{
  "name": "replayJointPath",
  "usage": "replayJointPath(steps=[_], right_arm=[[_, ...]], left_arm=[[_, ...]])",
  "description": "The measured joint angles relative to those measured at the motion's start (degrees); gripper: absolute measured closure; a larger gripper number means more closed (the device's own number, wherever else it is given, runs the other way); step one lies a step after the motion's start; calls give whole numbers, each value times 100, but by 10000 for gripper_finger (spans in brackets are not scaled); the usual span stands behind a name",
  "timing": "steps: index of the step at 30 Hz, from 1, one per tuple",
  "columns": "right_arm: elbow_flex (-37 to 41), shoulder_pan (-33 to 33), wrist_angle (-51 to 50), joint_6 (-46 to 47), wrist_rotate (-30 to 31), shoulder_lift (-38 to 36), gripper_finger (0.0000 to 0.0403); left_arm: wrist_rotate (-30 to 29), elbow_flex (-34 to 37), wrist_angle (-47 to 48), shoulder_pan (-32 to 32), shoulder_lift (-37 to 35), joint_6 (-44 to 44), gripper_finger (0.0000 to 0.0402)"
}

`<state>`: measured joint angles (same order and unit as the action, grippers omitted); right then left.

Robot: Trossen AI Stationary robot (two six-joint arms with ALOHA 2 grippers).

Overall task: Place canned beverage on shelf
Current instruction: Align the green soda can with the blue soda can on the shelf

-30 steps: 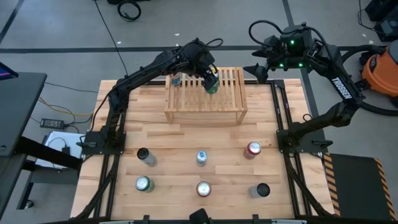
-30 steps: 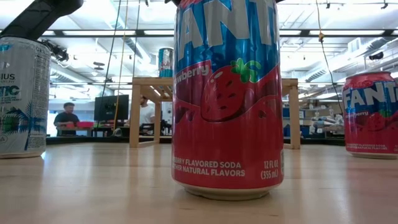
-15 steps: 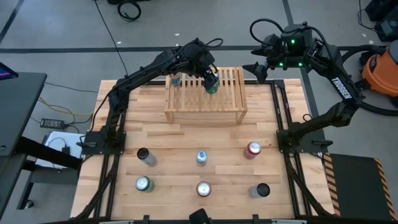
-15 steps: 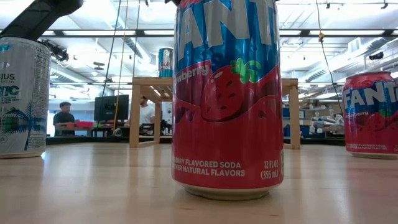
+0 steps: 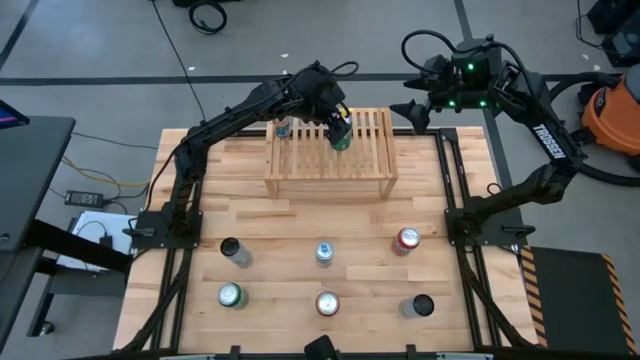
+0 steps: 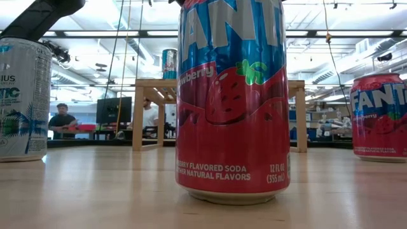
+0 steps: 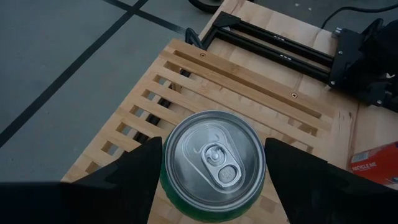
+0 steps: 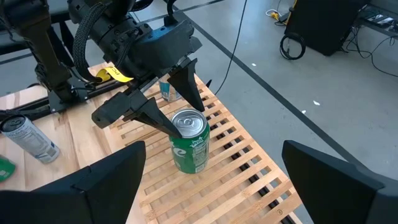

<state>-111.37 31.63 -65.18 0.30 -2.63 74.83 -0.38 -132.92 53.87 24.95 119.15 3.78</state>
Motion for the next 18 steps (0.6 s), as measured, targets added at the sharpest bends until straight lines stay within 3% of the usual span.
replayJointPath(steps=[18], right_arm=[[0, -2, -1, 0, -2, 0, 15]], left_arm=[[36, 0, 56, 15, 0, -1, 118]])
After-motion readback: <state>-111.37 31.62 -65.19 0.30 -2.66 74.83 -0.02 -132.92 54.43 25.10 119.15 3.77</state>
